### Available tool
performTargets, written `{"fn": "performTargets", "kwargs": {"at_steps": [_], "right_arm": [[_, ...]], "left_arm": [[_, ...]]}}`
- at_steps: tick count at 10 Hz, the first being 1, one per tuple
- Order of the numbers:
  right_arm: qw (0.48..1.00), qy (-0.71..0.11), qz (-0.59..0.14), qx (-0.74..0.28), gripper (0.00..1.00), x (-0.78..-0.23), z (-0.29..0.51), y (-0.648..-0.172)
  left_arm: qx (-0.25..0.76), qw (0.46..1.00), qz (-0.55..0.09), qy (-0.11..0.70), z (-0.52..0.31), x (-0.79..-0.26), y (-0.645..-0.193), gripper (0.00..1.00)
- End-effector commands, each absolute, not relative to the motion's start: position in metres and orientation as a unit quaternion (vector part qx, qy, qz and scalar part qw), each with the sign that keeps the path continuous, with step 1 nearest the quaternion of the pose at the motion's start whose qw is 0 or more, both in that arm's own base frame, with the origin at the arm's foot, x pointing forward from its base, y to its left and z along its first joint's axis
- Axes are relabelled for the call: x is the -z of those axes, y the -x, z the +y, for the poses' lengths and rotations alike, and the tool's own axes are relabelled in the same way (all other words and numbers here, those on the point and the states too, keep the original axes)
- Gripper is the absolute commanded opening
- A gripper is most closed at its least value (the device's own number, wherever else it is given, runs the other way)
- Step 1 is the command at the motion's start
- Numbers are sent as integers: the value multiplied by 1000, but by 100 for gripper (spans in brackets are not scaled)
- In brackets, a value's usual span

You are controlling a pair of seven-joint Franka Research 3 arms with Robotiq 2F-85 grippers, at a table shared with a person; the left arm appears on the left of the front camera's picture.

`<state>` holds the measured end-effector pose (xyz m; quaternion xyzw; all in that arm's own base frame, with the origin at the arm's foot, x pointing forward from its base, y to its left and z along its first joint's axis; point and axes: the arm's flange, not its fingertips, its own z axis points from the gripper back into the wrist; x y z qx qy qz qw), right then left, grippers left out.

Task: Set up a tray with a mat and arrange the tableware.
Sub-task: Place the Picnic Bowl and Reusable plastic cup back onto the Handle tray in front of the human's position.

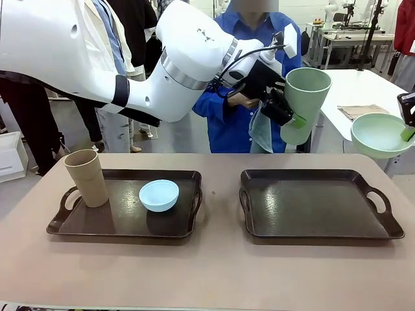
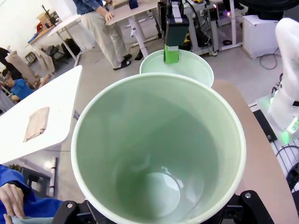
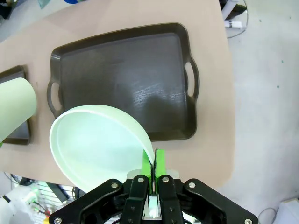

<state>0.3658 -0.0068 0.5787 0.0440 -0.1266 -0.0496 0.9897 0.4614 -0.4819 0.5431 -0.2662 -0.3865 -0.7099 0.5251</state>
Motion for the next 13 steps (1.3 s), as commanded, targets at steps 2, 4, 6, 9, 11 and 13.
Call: {"fn": "performTargets", "kwargs": {"at_steps": [2,4,6,9,11,13], "right_arm": [[989,-44,-129,52,0,-580,-7,-367],[989,-44,-129,52,0,-580,-7,-367],[989,-44,-129,52,0,-580,-7,-367],[989,-44,-129,52,0,-580,-7,-367],[989,-44,-129,52,0,-580,-7,-367],[989,-44,-129,52,0,-580,-7,-367]], "left_arm": [[713,522,-385,268,-482,-547,-462,27],[713,522,-385,268,-482,-547,-462,27],[713,522,-385,268,-482,-547,-462,27],[713,522,-385,268,-482,-547,-462,27],[713,522,-385,268,-482,-547,-462,27],[713,522,-385,268,-482,-547,-462,27]]}}
